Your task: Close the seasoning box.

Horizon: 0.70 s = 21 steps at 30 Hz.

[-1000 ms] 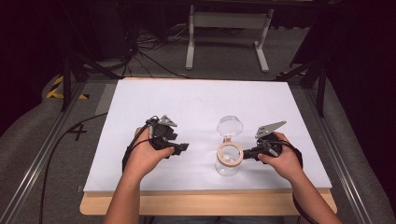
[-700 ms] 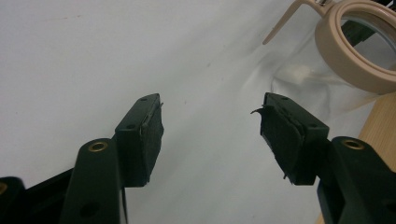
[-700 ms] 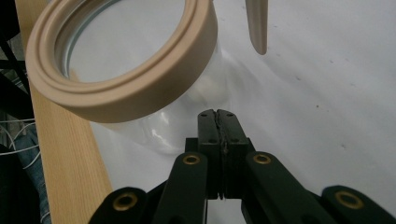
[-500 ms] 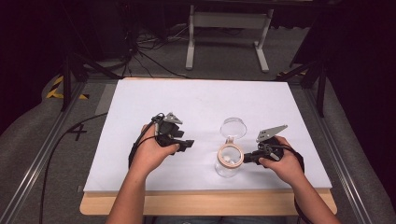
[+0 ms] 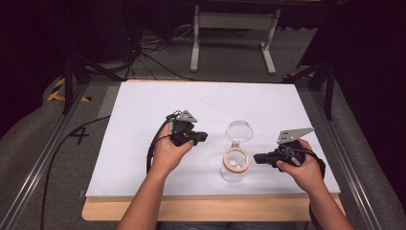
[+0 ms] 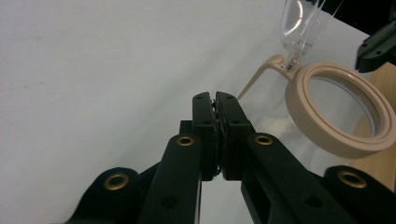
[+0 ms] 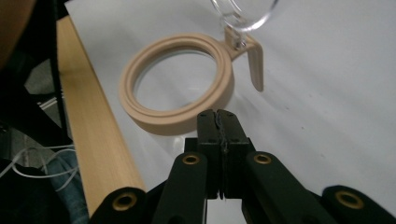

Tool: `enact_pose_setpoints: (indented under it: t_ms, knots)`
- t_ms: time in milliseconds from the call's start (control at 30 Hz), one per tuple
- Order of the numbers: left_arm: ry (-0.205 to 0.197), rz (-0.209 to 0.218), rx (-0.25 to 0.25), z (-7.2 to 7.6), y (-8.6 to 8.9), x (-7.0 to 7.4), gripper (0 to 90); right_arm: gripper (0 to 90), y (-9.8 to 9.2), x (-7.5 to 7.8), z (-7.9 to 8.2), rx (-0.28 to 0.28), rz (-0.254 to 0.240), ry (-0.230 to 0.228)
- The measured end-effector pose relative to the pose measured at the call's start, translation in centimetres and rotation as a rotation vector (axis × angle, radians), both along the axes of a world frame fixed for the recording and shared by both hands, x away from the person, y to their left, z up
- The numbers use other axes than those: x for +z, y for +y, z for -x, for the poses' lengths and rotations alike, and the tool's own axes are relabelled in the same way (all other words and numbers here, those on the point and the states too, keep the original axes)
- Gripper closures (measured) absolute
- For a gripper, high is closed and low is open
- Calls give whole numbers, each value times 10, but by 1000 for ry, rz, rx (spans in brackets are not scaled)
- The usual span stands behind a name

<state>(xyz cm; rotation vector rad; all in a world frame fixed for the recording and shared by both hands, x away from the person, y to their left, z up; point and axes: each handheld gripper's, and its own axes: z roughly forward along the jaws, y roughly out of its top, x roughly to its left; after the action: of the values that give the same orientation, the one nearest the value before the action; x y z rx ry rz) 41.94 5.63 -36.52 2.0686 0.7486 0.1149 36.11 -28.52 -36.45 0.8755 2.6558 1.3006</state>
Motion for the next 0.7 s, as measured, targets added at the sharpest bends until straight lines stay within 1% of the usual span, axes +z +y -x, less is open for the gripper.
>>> enact_pose_setpoints:
  t_ms: [67,100,133,167,233,300,333,367,400,433,467,533,567,633,700]
  knots:
    - [-4,12,4,-1,-4,1,863,898,1,2,2,7,-18,-5]
    - [-5,5,-11,-3,-6,2,843,898,2,2,4,10,-22,-8]
    - [-3,-7,-7,-3,-8,3,838,898,3,3,5,14,-24,-14]
    - [0,6,-1,-3,-10,3,842,898,5,3,6,18,-29,-16]
    - [-1,8,-9,-6,-12,5,865,899,7,3,7,24,-37,-18]
    - [-10,12,-14,-9,-15,6,885,899,10,2,8,28,-39,-27]
    - [-9,19,-15,-10,-17,6,891,899,12,2,8,30,-45,-23]
    - [-20,22,-17,-11,-18,6,895,899,13,2,8,31,-51,-23]
    - [-32,39,-25,-12,-20,5,896,899,14,2,8,31,-57,-25]
    - [-31,43,-35,-13,-22,5,896,899,14,2,8,30,-63,-28]
    - [-43,55,-35,-13,-24,4,896,900,14,3,8,27,-75,-24]
    - [-51,50,-36,-13,-25,4,896,900,13,4,8,17,-107,-31]
    - [-66,75,-45,-13,-30,4,896,900,12,5,7,8,-121,-36]
    - [-90,92,-54,-11,-33,7,895,900,12,6,7,0,-131,-43]
    - [-107,93,-67,-8,-36,10,892,900,13,6,7,-6,-132,-50]
